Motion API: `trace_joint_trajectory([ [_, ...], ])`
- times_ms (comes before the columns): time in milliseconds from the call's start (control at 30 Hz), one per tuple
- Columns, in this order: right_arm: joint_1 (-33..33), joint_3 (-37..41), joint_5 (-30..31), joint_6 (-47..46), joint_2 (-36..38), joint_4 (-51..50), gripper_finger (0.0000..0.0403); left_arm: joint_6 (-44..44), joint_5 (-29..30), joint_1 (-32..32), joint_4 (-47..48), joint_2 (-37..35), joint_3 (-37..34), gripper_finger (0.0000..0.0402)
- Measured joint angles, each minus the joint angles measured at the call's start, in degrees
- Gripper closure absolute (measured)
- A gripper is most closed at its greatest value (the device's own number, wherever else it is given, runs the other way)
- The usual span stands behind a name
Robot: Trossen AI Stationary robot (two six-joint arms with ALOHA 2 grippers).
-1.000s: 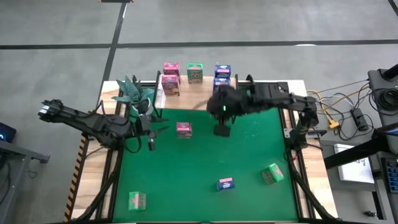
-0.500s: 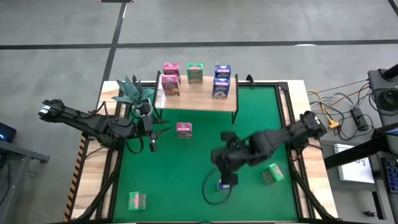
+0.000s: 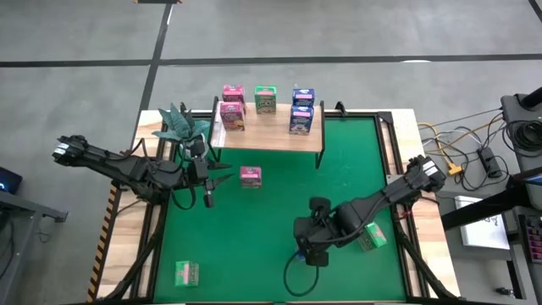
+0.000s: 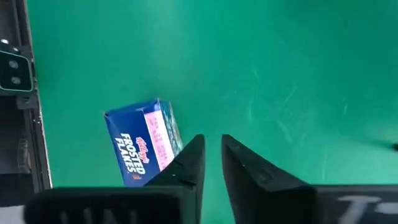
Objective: Stack cereal on shelf
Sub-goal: Put the blue cereal box on the shelf aligned with the other blue cereal boxes
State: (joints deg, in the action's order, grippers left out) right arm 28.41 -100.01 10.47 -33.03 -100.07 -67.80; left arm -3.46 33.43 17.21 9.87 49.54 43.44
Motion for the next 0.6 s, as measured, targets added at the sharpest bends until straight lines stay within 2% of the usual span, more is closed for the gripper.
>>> trace_joint_trajectory([
  [400, 3.7, 3.9, 0.0, -5.2, 0.1, 3.0, 0.0185, 0.0, 0.0, 0.0, 0.0, 0.0, 0.0, 0.0313],
  [600, 5.3, 6.9, 0.0, -1.9, -0.1, 7.0, 0.0133, 0.0, 0.0, 0.0, 0.0, 0.0, 0.0, 0.0313],
])
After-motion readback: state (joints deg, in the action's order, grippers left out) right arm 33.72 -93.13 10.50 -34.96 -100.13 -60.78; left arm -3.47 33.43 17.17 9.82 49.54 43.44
